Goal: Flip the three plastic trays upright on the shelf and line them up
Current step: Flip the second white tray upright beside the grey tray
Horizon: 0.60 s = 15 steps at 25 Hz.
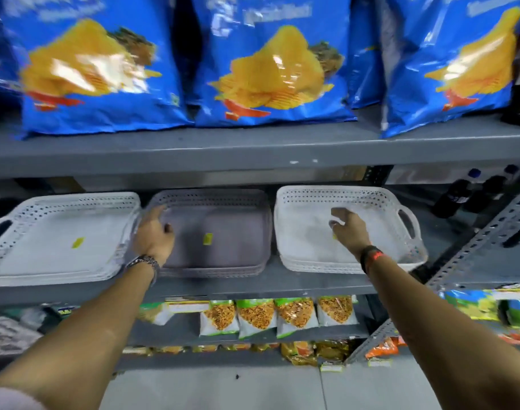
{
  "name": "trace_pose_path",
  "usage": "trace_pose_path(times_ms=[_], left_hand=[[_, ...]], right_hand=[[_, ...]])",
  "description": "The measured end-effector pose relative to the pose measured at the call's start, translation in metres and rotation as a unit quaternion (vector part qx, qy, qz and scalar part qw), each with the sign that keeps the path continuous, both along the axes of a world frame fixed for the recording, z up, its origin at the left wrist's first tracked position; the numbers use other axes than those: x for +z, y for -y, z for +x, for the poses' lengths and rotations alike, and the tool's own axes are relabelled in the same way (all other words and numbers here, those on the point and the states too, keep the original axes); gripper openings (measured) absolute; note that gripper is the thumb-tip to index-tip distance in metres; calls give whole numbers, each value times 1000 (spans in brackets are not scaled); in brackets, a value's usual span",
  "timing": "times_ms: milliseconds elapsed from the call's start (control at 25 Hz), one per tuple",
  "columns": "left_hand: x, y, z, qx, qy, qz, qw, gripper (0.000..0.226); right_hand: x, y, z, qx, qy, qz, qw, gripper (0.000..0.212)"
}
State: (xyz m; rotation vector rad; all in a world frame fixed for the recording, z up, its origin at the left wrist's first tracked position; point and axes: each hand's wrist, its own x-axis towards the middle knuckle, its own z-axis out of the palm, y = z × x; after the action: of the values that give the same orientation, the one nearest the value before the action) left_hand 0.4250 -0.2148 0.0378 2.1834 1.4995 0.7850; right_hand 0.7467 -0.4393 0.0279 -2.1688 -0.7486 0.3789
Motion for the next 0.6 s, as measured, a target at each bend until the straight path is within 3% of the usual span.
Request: trace_pose_path(times_ms=[120, 240, 400, 600], left_hand=[[5, -23, -56, 2, -83, -12, 996, 46], [5, -57, -117, 17, -149, -14, 989, 47], [-7, -82, -158, -55, -109, -99, 988, 44], [-19, -103, -161, -47, -82, -73, 993, 46]], right_hand=[[-9, -27, -50, 20, 43, -65, 997, 32], [-17, -63, -107, -3, 33, -95, 995, 32], [-26, -84, -147, -10, 80, -89, 993, 32], [-31, -97, -168, -32, 160, -82, 983, 30]])
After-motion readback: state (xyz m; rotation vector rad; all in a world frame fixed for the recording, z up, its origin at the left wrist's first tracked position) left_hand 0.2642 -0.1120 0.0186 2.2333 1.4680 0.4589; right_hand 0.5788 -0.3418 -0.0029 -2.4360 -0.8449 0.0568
